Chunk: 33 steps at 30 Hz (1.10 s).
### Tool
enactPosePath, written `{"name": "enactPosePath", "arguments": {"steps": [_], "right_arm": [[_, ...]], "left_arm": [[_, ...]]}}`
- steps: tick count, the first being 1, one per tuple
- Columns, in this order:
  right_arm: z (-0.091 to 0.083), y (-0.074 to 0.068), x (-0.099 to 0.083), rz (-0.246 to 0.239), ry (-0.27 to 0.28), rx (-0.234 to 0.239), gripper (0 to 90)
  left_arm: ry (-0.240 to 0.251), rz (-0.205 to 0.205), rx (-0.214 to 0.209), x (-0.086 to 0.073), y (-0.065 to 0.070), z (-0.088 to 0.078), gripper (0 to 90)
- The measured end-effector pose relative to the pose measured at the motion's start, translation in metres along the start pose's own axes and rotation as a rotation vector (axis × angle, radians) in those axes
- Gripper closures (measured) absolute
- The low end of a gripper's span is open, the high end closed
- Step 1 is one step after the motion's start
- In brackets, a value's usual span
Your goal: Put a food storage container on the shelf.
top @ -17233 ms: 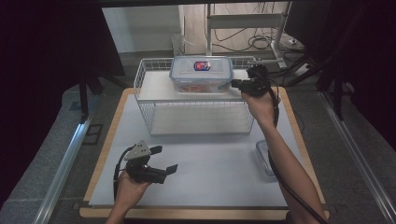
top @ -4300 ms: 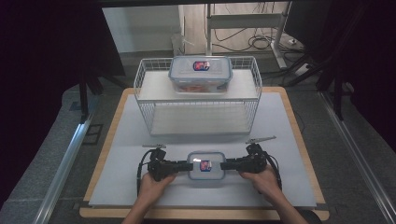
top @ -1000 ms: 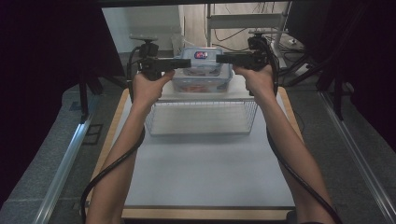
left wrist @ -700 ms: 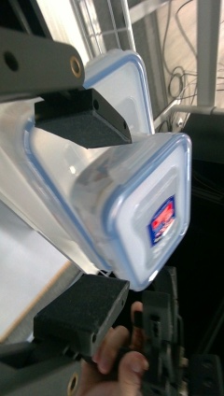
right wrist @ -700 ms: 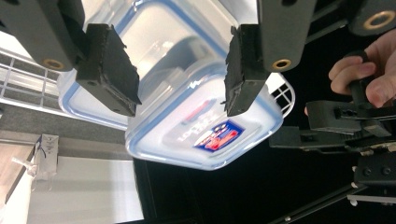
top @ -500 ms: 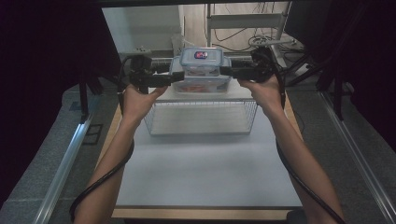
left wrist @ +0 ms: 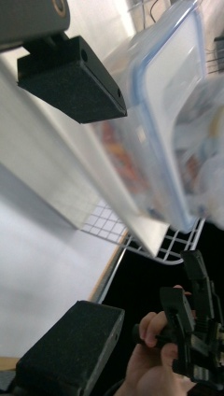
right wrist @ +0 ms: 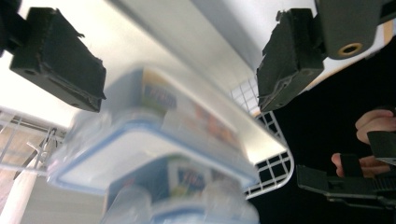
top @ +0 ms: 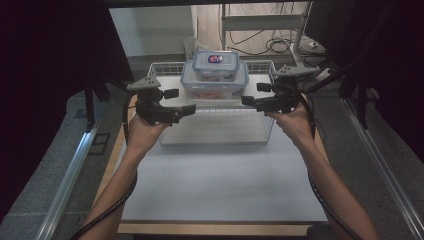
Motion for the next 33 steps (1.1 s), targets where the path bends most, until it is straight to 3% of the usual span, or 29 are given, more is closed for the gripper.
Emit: {"name": "enactPosePath", "arguments": {"steps": [6, 7, 10, 11, 13, 16, 18, 20, 26, 33], "right_arm": [[-0.011, -0.016, -0.027, -0.012, -0.030, 0.011, 10.3], [-0.012, -0.019, -0.032, -0.015, -0.034, 0.013, 9.6], [-0.015, -0.025, -0.042, -0.026, -0.045, 0.015, 8.5], [-0.016, -0.030, -0.051, -0.030, -0.049, 0.017, 7.5], [-0.017, -0.033, -0.056, -0.028, -0.056, 0.021, 6.9], [-0.019, -0.043, -0.081, -0.025, -0.082, 0.030, 5.7], [-0.019, -0.046, -0.090, -0.021, -0.098, 0.035, 5.7], [-0.019, -0.049, -0.107, -0.021, -0.116, 0.015, 5.6], [-0.023, -0.056, -0.140, -0.038, -0.139, -0.017, 4.1], [-0.022, -0.063, -0.175, -0.051, -0.173, -0.019, 3.9]], "left_arm": [[-0.023, 0.042, 0.009, -0.027, 0.018, -0.005, 3.6], [-0.034, 0.051, 0.006, -0.039, 0.025, -0.007, 3.6], [-0.049, 0.056, 0.012, -0.052, 0.030, -0.008, 3.4], [-0.063, 0.059, 0.015, -0.065, 0.033, -0.009, 3.3], [-0.066, 0.055, 0.019, -0.072, 0.034, -0.009, 3.1], [-0.076, 0.045, 0.018, -0.102, 0.041, -0.014, 3.1], [-0.076, 0.040, 0.017, -0.107, 0.042, -0.014, 3.2], [-0.085, 0.025, 0.013, -0.127, 0.047, -0.018, 4.0], [-0.102, 0.022, 0.039, -0.152, 0.051, -0.025, 3.9], [-0.176, 0.036, 0.046, -0.201, 0.066, -0.020, 3.6]]}}
Point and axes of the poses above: each handheld gripper's, and its own axes: z roughly forward along the jaws, x roughly out of its top, y roughly to its right, the point moved 9 cm from there along z, roughly forward along the jaws, and after that the axes turned 7 degrees about x, right-handed, at the moved point
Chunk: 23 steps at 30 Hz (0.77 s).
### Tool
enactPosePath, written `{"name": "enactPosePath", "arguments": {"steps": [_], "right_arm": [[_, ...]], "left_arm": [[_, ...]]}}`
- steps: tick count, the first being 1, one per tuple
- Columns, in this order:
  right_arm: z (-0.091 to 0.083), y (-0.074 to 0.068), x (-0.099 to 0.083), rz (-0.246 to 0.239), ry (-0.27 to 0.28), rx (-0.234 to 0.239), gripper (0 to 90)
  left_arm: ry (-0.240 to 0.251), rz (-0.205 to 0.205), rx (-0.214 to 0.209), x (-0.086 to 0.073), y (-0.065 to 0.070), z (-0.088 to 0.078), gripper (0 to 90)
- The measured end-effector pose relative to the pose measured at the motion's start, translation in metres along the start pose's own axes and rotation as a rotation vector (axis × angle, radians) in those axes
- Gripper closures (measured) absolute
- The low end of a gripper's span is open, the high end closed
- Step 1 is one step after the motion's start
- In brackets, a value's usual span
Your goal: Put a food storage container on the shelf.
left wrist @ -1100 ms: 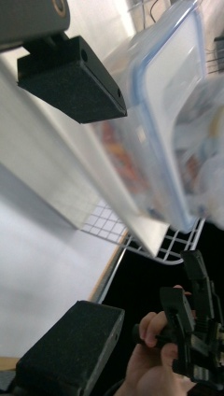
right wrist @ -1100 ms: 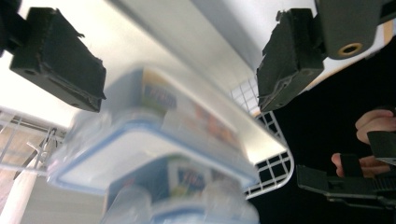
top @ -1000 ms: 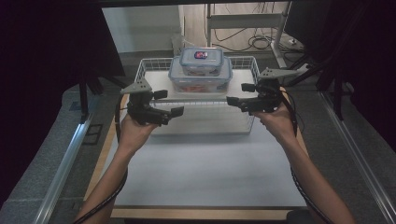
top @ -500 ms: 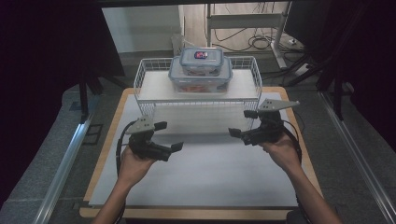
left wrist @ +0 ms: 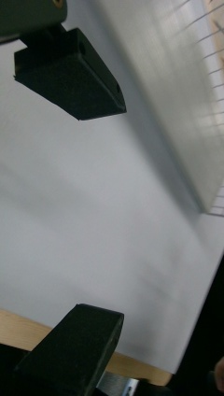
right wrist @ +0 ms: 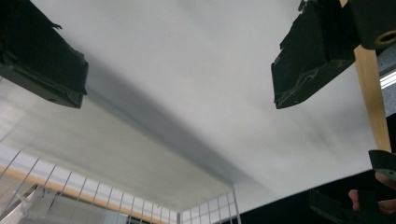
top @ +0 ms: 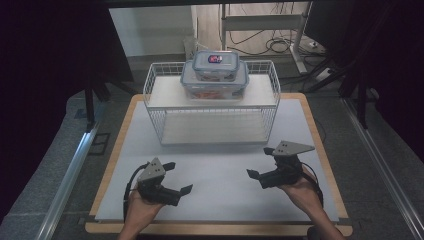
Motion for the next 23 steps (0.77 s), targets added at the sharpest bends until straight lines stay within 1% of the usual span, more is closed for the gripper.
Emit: {"name": "enactPosePath", "arguments": {"steps": [1, 2, 4, 5, 6, 7, 9, 10, 12, 13, 14, 15, 18, 20, 23], "right_arm": [[0.002, 0.000, -0.005, 0.003, -0.003, -0.002, 3.8], [0.004, -0.001, -0.013, 0.004, -0.008, -0.003, 3.9], [0.007, -0.002, -0.023, 0.008, -0.025, -0.007, 3.8], [0.007, -0.002, -0.023, 0.008, -0.025, -0.007, 3.8], [0.012, -0.002, -0.037, 0.008, -0.047, -0.009, 3.8], [0.014, -0.003, -0.042, 0.004, -0.062, -0.009, 3.8], [0.018, -0.004, -0.053, -0.006, -0.095, -0.015, 3.9], [0.020, -0.006, -0.059, -0.015, -0.117, -0.016, 3.8], [0.023, -0.009, -0.068, -0.021, -0.141, -0.013, 3.9], [0.024, -0.010, -0.072, -0.020, -0.152, -0.010, 3.9], [0.025, -0.012, -0.077, -0.017, -0.168, -0.004, 3.9], [0.026, -0.012, -0.079, -0.016, -0.177, -0.003, 3.9], [0.029, -0.013, -0.085, -0.017, -0.205, -0.002, 3.9], [0.029, -0.012, -0.084, -0.018, -0.202, -0.008, 3.9], [0.029, -0.010, -0.084, -0.012, -0.200, -0.010, 4.0]], "left_arm": [[0.000, 0.000, 0.000, 0.000, 0.000, 0.000, 3.6], [-0.024, 0.019, 0.007, -0.012, 0.006, 0.005, 3.3], [-0.041, 0.017, 0.009, -0.019, 0.009, 0.007, 2.6], [-0.041, 0.017, 0.009, -0.019, 0.009, 0.007, 2.6], [-0.059, 0.015, 0.019, -0.026, 0.011, 0.008, 2.6], [-0.059, 0.015, 0.019, -0.026, 0.011, 0.008, 2.7], [-0.096, 0.022, 0.042, -0.036, 0.011, 0.010, 2.7], [-0.107, 0.031, 0.053, -0.039, 0.010, 0.010, 2.7], [-0.129, 0.054, 0.077, -0.043, 0.009, 0.010, 2.7], [-0.143, 0.072, 0.093, -0.045, 0.007, 0.010, 2.7], [-0.143, 0.072, 0.093, -0.045, 0.007, 0.010, 2.6], [-0.152, 0.083, 0.110, -0.047, 0.005, 0.010, 2.6], [-0.169, 0.066, 0.112, -0.050, 0.001, 0.011, 2.6], [-0.177, 0.064, 0.114, -0.052, 0.000, 0.012, 2.5], [-0.177, 0.067, 0.117, -0.051, -0.001, 0.012, 2.5]]}}
Point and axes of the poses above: each handheld gripper's, and its own axes: z roughly forward along the jaws, x roughly out of its top, y roughly to its right, the point moved 9 cm from there along z, roughly forward along the jaws, and after that the axes turned 7 degrees about x, right-handed, at the moved point
